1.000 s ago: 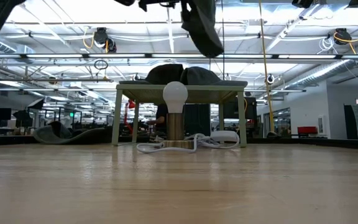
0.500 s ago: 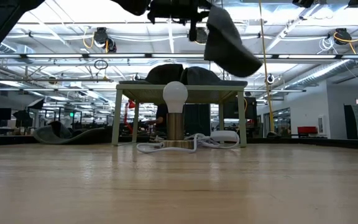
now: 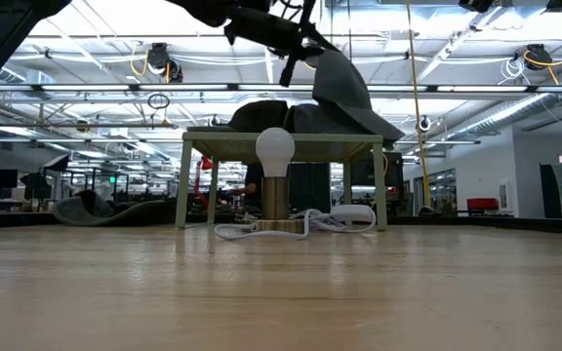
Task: Pick & Place hat
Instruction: Stack the gray cap on the other gray cap on the shelf
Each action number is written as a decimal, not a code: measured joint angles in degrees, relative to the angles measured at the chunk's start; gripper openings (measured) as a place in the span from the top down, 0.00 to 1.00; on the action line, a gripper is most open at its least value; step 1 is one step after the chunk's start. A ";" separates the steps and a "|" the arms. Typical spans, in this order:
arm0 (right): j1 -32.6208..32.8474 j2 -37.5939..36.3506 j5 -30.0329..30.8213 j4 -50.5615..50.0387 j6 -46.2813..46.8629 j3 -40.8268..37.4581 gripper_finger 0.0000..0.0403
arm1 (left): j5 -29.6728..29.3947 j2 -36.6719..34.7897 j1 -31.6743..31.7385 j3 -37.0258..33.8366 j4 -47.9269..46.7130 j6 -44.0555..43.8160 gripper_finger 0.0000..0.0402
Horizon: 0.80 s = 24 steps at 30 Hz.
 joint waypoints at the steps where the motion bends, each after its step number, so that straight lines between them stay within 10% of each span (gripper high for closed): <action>1: 0.00 0.00 0.02 0.00 0.02 0.00 0.58 | -0.26 0.00 0.10 0.00 -0.84 0.27 1.00; 24: 0.00 0.45 0.20 -2.21 -0.07 0.00 0.58 | -2.76 -3.66 3.02 -0.11 -23.36 6.71 1.00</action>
